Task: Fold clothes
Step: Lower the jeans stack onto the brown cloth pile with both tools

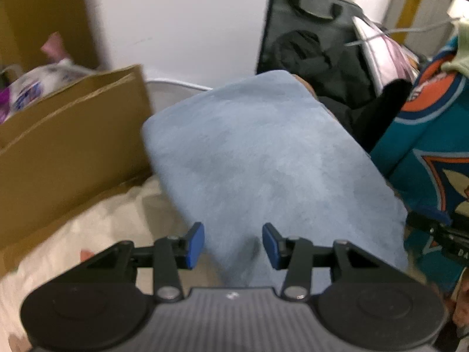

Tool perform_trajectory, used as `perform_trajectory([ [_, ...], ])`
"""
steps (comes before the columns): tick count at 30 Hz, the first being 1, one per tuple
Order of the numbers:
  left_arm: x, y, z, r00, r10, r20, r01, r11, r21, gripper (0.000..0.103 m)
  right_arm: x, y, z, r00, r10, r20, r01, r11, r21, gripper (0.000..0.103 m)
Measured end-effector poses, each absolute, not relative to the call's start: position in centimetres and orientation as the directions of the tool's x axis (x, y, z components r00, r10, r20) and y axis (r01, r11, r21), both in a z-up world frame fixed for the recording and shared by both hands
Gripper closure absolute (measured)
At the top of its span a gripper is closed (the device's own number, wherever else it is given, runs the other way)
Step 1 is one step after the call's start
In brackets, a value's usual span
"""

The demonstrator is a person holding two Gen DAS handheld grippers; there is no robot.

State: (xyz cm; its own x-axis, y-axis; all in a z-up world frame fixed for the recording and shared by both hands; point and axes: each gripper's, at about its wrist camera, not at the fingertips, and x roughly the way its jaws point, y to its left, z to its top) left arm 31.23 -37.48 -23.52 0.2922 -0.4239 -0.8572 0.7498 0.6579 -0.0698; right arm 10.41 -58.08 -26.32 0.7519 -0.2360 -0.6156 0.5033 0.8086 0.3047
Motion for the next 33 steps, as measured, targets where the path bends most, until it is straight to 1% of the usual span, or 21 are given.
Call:
perform_trajectory([
  [1, 31.0, -36.8, -23.5, 0.296, -0.422, -0.857, 0.736, 0.672, -0.077, 0.056, 10.3, -58.1, -26.6, 0.752, -0.236, -0.615, 0.516, 0.792, 0.327, 0.055],
  [3, 30.7, -36.1, -23.9, 0.285, -0.424, -0.86, 0.715, 0.692, -0.104, 0.056, 10.3, -58.1, -27.2, 0.747, -0.234, -0.623, 0.541, 0.758, 0.364, 0.049],
  [4, 30.5, -35.8, -24.2, 0.278, -0.425, -0.862, 0.705, 0.699, -0.118, 0.055, 10.3, -58.1, -27.7, 0.75, -0.218, -0.625, 0.544, 0.742, 0.393, 0.049],
  [8, 29.6, -35.1, -24.9, 0.263, -0.441, -0.858, 0.674, 0.72, -0.164, 0.049, 10.4, -58.4, -29.3, 0.763, -0.172, -0.623, 0.557, 0.665, 0.498, 0.047],
  [11, 29.1, -35.1, -25.7, 0.249, -0.454, -0.855, 0.658, 0.728, -0.195, 0.049, 10.2, -58.6, -30.5, 0.763, -0.149, -0.629, 0.571, 0.61, 0.549, 0.047],
  [13, 28.8, -35.2, -26.0, 0.239, -0.461, -0.855, 0.651, 0.729, -0.212, 0.049, 10.1, -58.6, -31.1, 0.772, -0.127, -0.622, 0.564, 0.586, 0.581, 0.049],
  [15, 28.6, -35.2, -26.3, 0.226, -0.467, -0.855, 0.645, 0.729, -0.228, 0.052, 10.0, -58.5, -31.4, 0.782, -0.106, -0.614, 0.551, 0.578, 0.602, 0.064],
  [16, 28.4, -35.1, -26.4, 0.219, -0.469, -0.856, 0.641, 0.73, -0.236, 0.055, 10.1, -58.4, -31.5, 0.787, -0.094, -0.61, 0.543, 0.575, 0.612, 0.068],
  [17, 28.3, -35.0, -26.5, 0.212, -0.47, -0.857, 0.638, 0.731, -0.243, 0.056, 10.2, -58.3, -31.6, 0.79, -0.084, -0.608, 0.538, 0.571, 0.62, 0.073],
  [19, 28.1, -34.7, -26.8, 0.197, -0.47, -0.861, 0.632, 0.732, -0.255, 0.058, 10.3, -58.0, -31.7, 0.79, -0.083, -0.607, 0.535, 0.576, 0.618, 0.075],
  [21, 27.7, -34.4, -27.2, 0.177, -0.466, -0.867, 0.636, 0.726, -0.261, 0.063, 10.2, -57.9, -31.9, 0.79, -0.078, -0.608, 0.536, 0.569, 0.624, 0.076],
  [23, 27.2, -34.1, -27.6, 0.157, -0.464, -0.872, 0.642, 0.718, -0.267, 0.075, 10.0, -57.8, -32.1, 0.791, -0.07, -0.608, 0.537, 0.558, 0.633, 0.077],
  [25, 26.9, -33.7, -27.8, 0.145, -0.469, -0.871, 0.639, 0.716, -0.279, 0.077, 9.8, -57.5, -32.4, 0.785, -0.063, -0.616, 0.539, 0.56, 0.63, 0.084],
  [26, 26.8, -33.4, -27.8, 0.141, -0.471, -0.871, 0.635, 0.717, -0.286, 0.079, 9.7, -57.3, -32.5, 0.782, -0.06, -0.62, 0.54, 0.563, 0.626, 0.09],
  [27, 26.7, -33.2, -27.8, 0.137, -0.473, -0.87, 0.632, 0.718, -0.291, 0.081, 9.6, -57.1, -32.6, 0.779, -0.053, -0.624, 0.538, 0.567, 0.624, 0.099],
  [29, 26.5, -32.9, -27.6, 0.13, -0.47, -0.873, 0.629, 0.72, -0.294, 0.086, 9.5, -56.8, -32.6, 0.776, -0.039, -0.63, 0.532, 0.578, 0.619, 0.102],
  [30, 26.4, -32.9, -27.5, 0.128, -0.465, -0.876, 0.631, 0.719, -0.29, 0.087, 9.4, -56.7, -32.6, 0.773, -0.037, -0.633, 0.53, 0.585, 0.613, 0.102],
  [31, 26.2, -32.8, -27.3, 0.125, -0.457, -0.881, 0.637, 0.718, -0.282, 0.092, 9.3, -56.5, -32.4, 0.768, -0.039, -0.639, 0.533, 0.592, 0.604, 0.102],
  [32, 26.0, -32.8, -27.2, 0.119, -0.446, -0.887, 0.641, 0.717, -0.275, 0.102, 9.1, -56.5, -32.3, 0.762, -0.041, -0.647, 0.539, 0.593, 0.597, 0.103],
  [33, 25.9, -32.6, -27.1, 0.113, -0.436, -0.893, 0.644, 0.716, -0.268, 0.103, 8.8, -56.5, -32.2, 0.758, -0.042, -0.65, 0.544, 0.59, 0.597, 0.103],
])
